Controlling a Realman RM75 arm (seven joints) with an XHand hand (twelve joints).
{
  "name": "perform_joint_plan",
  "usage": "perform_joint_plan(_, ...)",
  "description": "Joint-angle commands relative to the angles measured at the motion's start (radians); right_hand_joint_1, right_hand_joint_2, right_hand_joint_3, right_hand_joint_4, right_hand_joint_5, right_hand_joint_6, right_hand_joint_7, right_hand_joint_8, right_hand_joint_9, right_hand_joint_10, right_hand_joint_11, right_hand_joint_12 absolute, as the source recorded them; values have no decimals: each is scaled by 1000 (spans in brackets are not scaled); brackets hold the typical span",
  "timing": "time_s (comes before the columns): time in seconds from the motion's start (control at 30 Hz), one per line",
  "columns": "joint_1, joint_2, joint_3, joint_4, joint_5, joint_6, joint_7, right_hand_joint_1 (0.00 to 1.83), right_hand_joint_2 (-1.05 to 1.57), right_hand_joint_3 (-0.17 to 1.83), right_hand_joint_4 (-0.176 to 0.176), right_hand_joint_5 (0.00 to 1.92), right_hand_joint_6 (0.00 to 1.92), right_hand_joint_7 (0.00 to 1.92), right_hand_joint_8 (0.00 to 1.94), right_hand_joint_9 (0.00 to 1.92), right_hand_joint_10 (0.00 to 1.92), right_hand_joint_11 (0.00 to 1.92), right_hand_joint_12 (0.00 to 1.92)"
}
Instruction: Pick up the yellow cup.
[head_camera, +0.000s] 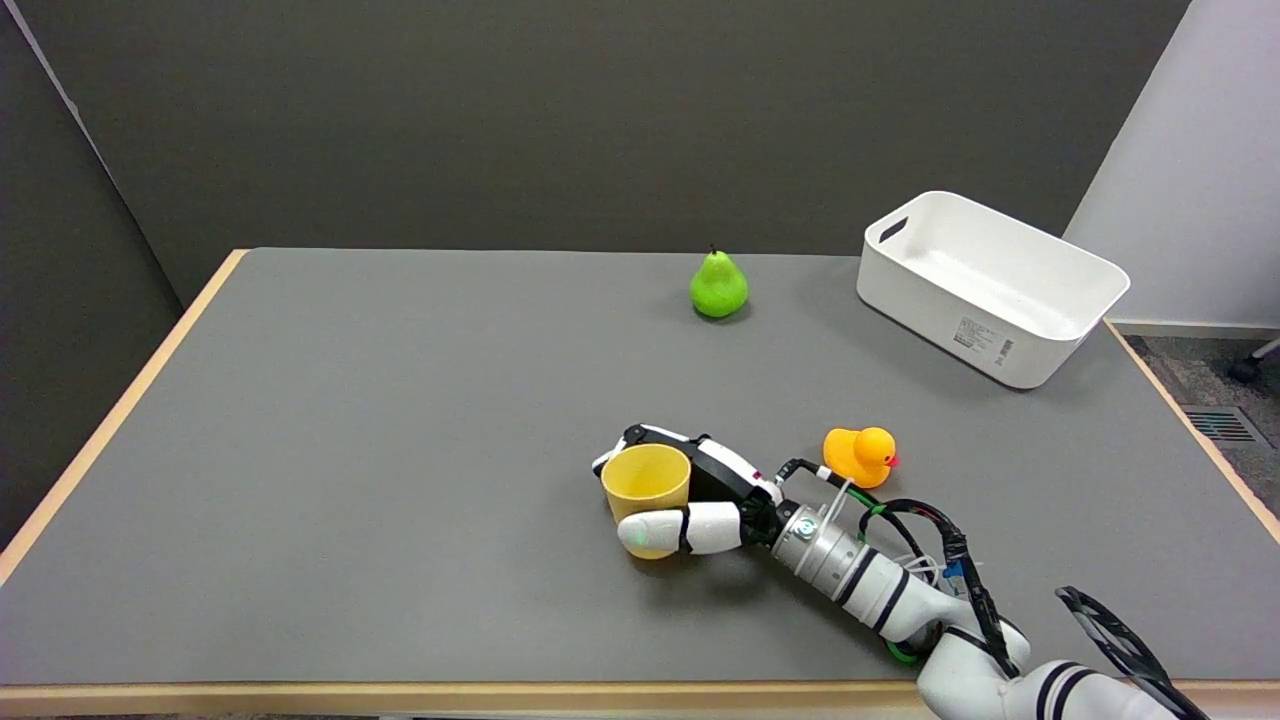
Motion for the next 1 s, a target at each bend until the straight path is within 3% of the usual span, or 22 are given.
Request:
perform_joint_plan(0.03,-6,-2,-6,11,83,-4,-76,1115,1275,164,-146,456,1848,685,1377,506,1072,407,1536)
perform_joint_plan(0.17,-18,-6,-7,27,167,-4,-162,1164,1266,114,-176,429,1735,792,1361,676,1182,551,1702)
perform_joint_plan(0.3,-18,-7,-5,29,173,-4,-166,1160,1318,16,-176,410,1627,802,1462,765,1282,484,1909)
perform_joint_plan(1.0,71,21,107,141,326,-21,-333,1170,1306,13,-176,459,1528,813,1503,783,1305,495,1921)
